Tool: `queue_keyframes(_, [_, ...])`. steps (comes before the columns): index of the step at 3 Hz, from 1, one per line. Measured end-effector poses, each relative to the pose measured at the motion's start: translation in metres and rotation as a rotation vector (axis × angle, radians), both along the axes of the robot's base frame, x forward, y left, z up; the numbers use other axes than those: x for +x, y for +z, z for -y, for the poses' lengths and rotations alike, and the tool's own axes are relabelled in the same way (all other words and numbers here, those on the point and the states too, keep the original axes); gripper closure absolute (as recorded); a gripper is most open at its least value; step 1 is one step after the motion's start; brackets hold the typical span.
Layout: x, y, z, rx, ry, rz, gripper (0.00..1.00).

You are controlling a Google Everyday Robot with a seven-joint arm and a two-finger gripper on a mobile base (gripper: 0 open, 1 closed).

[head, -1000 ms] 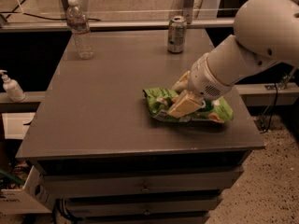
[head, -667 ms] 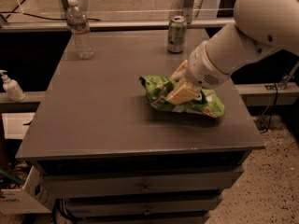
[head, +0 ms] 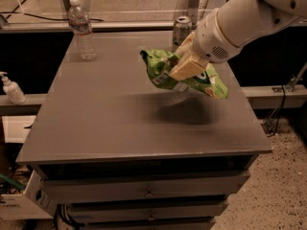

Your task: Move green rice chip bag near water bottle

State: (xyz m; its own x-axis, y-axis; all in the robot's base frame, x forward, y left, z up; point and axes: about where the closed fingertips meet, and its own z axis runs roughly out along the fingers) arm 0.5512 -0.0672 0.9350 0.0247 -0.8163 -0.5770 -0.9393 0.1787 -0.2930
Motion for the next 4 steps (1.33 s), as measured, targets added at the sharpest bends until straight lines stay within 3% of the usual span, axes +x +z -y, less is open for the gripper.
queue_keyframes(1, [0.023, 0.003, -0.017, -0.017, 0.011, 0.052, 1.0])
queue_keyframes(2, [0.068, 0.006, -0.046, -0.045, 0.041, 0.11, 1.0])
queue_keyframes(4, [0.135, -0.016, -0.105, -0.095, 0.143, 0.147, 1.0])
